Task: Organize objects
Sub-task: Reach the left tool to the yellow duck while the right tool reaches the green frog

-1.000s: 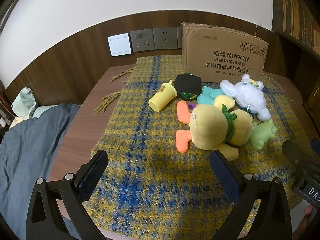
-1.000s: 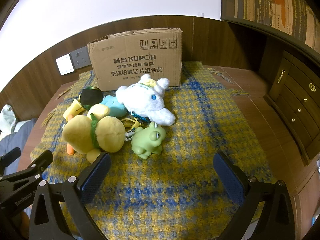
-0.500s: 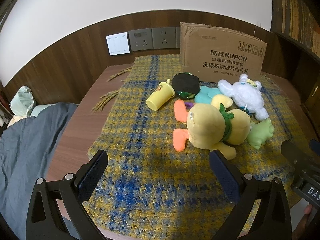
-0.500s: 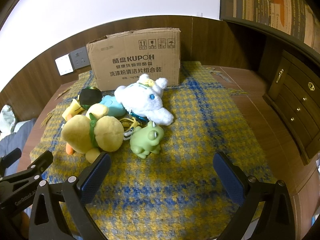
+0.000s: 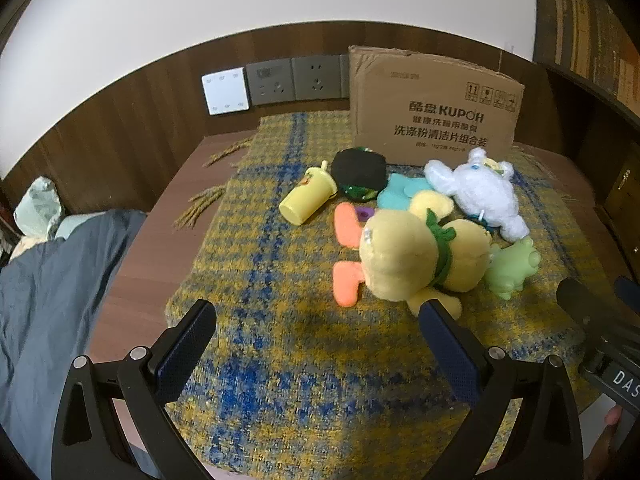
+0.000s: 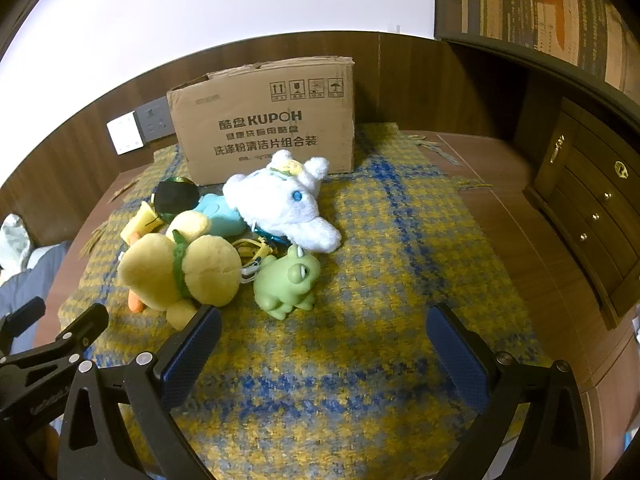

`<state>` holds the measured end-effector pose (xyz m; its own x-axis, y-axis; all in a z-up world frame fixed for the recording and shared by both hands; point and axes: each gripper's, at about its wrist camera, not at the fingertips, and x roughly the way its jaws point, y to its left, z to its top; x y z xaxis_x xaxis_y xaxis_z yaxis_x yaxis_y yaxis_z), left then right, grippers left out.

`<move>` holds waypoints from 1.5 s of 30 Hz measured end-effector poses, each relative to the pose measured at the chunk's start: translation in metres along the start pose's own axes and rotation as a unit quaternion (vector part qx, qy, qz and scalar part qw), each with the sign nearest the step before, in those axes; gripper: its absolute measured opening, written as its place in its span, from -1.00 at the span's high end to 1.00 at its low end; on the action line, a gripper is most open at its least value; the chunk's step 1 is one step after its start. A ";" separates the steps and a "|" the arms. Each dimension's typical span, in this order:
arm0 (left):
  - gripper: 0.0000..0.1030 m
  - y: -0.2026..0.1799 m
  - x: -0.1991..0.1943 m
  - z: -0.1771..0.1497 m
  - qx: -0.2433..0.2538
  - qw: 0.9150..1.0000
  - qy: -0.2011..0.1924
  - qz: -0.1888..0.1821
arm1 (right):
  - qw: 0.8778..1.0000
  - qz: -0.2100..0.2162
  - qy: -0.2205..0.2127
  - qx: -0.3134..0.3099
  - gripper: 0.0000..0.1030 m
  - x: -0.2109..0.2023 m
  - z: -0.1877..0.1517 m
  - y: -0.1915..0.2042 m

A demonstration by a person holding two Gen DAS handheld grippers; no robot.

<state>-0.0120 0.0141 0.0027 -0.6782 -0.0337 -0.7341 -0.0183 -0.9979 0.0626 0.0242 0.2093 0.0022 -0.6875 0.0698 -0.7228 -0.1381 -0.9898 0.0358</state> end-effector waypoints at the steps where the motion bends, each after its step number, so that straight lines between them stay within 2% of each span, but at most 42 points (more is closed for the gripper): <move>1: -1.00 -0.001 0.000 0.001 0.003 1.000 -0.002 -0.001 | 1.000 0.000 0.000 0.001 -0.99 0.000 0.000 0.000; 12: -1.00 -0.014 0.012 0.008 0.015 0.999 0.010 -0.031 | 1.000 0.000 0.008 0.006 -0.99 0.009 0.004 -0.006; 19: -1.00 -0.023 0.022 0.016 0.025 0.999 0.014 -0.032 | 1.000 -0.004 0.013 0.012 -0.99 0.018 0.008 -0.012; 45: -1.00 -0.058 0.068 0.036 0.043 0.995 0.049 -0.073 | 0.999 -0.024 0.037 0.027 -0.99 0.052 0.023 -0.034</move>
<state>-0.0839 0.0716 -0.0263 -0.5895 0.1019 -0.8013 -0.1772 -0.9842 0.0052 -0.0234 0.2496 -0.0210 -0.6247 0.1056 -0.7737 -0.2085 -0.9774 0.0349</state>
